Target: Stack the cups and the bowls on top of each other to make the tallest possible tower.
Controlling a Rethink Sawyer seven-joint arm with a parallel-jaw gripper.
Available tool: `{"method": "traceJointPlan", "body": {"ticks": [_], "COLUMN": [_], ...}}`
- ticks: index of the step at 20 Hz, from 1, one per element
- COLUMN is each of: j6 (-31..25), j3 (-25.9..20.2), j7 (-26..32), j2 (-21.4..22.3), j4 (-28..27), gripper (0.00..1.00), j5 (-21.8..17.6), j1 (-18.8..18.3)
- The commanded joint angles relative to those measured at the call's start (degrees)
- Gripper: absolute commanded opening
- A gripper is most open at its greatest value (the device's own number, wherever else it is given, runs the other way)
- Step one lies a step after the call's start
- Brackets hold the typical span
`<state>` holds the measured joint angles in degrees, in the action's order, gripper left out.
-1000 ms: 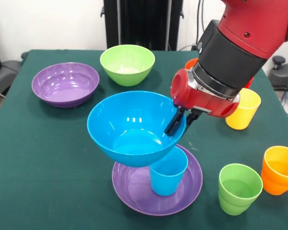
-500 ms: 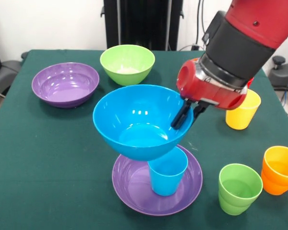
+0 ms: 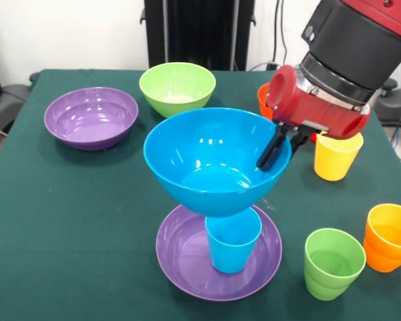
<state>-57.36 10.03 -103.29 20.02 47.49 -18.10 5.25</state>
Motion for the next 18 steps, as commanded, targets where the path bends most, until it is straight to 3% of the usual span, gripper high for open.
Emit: {"method": "traceJointPlan", "body": {"ticks": [1, 18], "j6": [-3.24, 0.38], "j3": [-4.17, -4.35], "j7": [-0.62, -0.85], "j2": [0.11, 1.58], "j4": [4.09, 8.96], "gripper": [0.0, 0.0], "j5": [0.97, 2.11], "j1": [0.88, 0.21]}}
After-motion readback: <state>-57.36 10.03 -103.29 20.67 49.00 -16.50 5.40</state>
